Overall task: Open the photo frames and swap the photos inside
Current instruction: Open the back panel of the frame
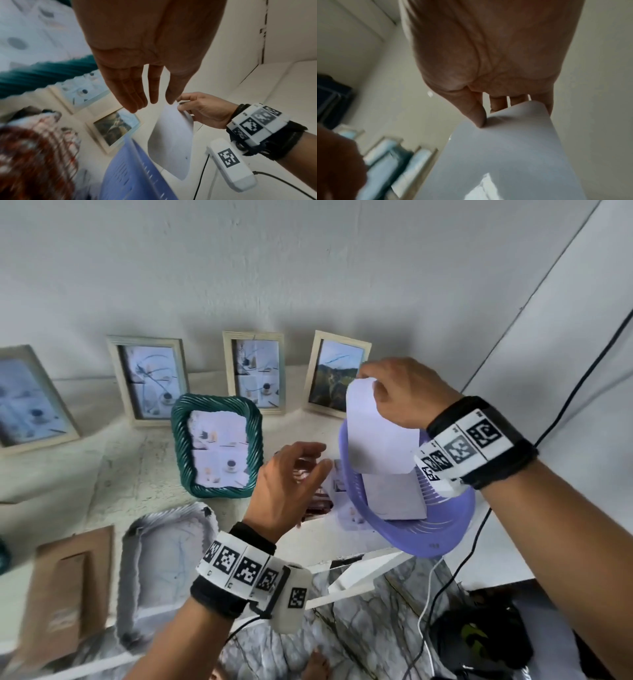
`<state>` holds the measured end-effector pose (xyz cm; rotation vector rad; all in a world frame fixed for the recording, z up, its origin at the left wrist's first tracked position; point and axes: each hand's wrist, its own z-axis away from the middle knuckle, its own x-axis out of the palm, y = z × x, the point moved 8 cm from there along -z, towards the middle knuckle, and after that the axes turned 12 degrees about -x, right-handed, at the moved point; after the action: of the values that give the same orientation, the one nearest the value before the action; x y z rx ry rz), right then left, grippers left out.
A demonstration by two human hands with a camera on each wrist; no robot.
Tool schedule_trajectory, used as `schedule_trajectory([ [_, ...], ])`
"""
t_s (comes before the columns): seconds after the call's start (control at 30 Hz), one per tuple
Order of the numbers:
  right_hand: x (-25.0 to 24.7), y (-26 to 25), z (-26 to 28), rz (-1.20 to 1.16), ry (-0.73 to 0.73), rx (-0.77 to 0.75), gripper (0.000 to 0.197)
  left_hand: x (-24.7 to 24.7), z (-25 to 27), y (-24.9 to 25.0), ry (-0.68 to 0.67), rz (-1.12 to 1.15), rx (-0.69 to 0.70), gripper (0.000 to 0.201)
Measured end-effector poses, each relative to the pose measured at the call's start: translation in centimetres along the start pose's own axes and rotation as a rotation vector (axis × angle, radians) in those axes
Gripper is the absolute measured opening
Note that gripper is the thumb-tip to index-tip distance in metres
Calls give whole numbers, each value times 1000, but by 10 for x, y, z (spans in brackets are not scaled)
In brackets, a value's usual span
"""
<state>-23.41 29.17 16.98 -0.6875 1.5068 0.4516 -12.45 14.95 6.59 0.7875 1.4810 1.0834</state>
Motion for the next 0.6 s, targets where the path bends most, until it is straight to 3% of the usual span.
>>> schedule_trajectory([
  [0.13,-8,-81,-3,-264,131,-201,39,-56,15,3,49,107,25,19],
  [0.27,15,-137,-7,-451,314,-286,32,-122,37,-34,83,235,-104,10],
  [0.33,39,-141,-4,-577,374,-196,36,-151,48,-60,111,326,-194,11],
  [0.47,122,-173,2,-1096,206,25,39,-192,72,-110,142,346,-324,12],
  [0.6,183,-200,11,-1030,164,62,30,-204,89,-154,147,214,-425,14],
])
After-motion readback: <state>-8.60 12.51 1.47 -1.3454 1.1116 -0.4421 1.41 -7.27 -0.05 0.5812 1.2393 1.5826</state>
